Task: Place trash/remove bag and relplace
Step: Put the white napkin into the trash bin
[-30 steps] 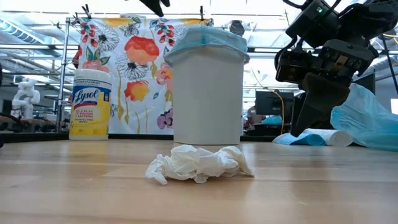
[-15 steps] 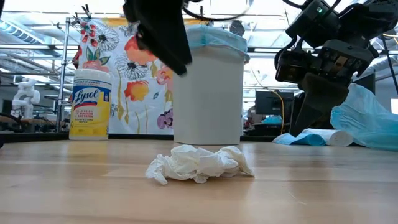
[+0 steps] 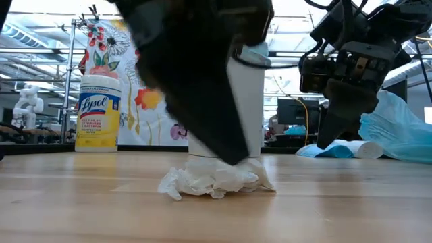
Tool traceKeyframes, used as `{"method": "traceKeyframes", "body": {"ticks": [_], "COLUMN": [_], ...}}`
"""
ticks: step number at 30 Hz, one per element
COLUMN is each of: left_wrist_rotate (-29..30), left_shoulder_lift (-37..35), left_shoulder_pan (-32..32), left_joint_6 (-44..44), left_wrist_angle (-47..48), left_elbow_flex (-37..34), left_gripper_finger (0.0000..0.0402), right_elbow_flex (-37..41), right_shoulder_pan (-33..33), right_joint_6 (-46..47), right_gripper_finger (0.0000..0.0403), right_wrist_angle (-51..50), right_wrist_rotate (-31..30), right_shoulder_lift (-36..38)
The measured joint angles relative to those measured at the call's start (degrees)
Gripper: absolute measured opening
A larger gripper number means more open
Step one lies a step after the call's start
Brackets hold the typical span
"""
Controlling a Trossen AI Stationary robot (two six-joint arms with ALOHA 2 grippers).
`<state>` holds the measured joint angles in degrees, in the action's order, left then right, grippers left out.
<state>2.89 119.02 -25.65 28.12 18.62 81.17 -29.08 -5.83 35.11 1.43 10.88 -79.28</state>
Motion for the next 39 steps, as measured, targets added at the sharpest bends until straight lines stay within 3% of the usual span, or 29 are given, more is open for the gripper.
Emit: {"method": "traceKeyframes", "body": {"ticks": [5,7,10,12,25,32,39], "left_wrist_rotate": [0.5,0.7,0.6,0.4,5.2,7.2,8.1], "left_shoulder_lift": [1.7,1.7,0.6,-0.4,-12.6,-22.6,-32.5], "left_shoulder_pan": [-0.8,-0.8,-0.8,-0.8,0.9,5.4,14.7], "left_joint_6": [4.2,8.4,10.5,10.6,10.6,10.6,10.0], "left_wrist_angle": [0.9,2.2,4.2,6.5,26.7,28.6,27.9], "left_elbow_flex": [0.1,0.2,0.2,0.5,4.3,4.3,4.6], "left_gripper_finger": [0.0167,0.0133,0.0040,0.0015,0.0002,0.0001,0.0000], "right_elbow_flex": [0.0,0.0,0.0,0.0,0.0,0.0,0.0], "right_shoulder_pan": [-2.2,-3.5,-5.4,-6.6,-8.7,-6.1,-1.7], "right_joint_6": [4.9,6.1,8.7,10.4,14.3,11.9,6.3], "right_gripper_finger": [0.0116,0.0116,0.0116,0.0116,0.0116,0.0116,0.0116], "right_wrist_angle": [0.2,0.2,0.2,0.2,0.3,-4.8,-9.1], "right_wrist_rotate": [0.1,0.1,0.1,0.1,-0.5,-0.8,-0.7], "right_shoulder_lift": [0.0,0.0,0.0,0.0,6.0,11.4,14.3]}}
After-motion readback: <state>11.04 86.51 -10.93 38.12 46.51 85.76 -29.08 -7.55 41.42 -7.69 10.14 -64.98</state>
